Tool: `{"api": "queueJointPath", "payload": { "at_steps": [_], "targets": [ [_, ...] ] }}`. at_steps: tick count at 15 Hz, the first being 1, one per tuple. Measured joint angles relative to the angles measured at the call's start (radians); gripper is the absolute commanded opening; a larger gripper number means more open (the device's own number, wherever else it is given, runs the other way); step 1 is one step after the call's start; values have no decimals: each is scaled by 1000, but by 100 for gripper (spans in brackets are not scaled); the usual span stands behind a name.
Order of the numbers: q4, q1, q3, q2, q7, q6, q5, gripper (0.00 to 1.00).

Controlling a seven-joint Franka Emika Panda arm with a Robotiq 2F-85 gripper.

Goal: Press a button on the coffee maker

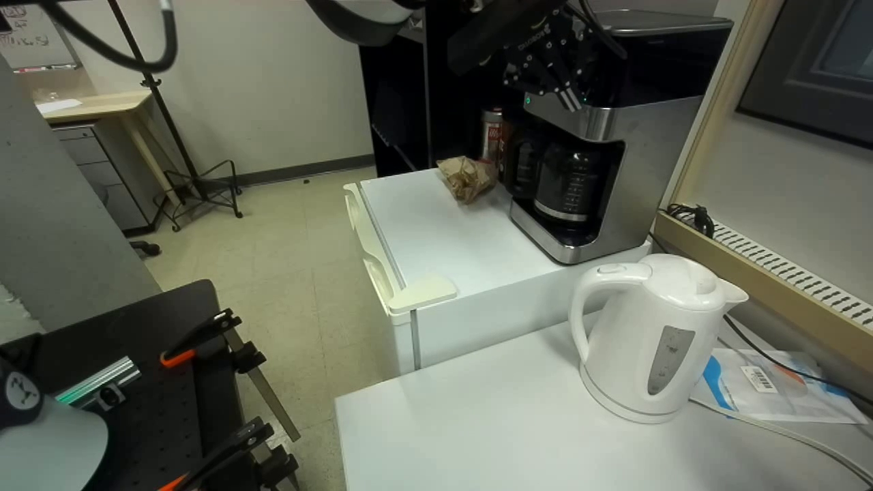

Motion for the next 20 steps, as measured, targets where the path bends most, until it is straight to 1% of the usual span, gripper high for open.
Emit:
{"api": "queueJointPath", "payload": {
  "at_steps": [13, 16, 20],
  "targets": [
    [-1, 0, 4, 12, -1, 0, 1, 0],
    [-44, 1, 21, -10, -3, 0, 1, 0],
    [-124, 6, 34, -78, -3, -4, 0, 0]
  ]
}}
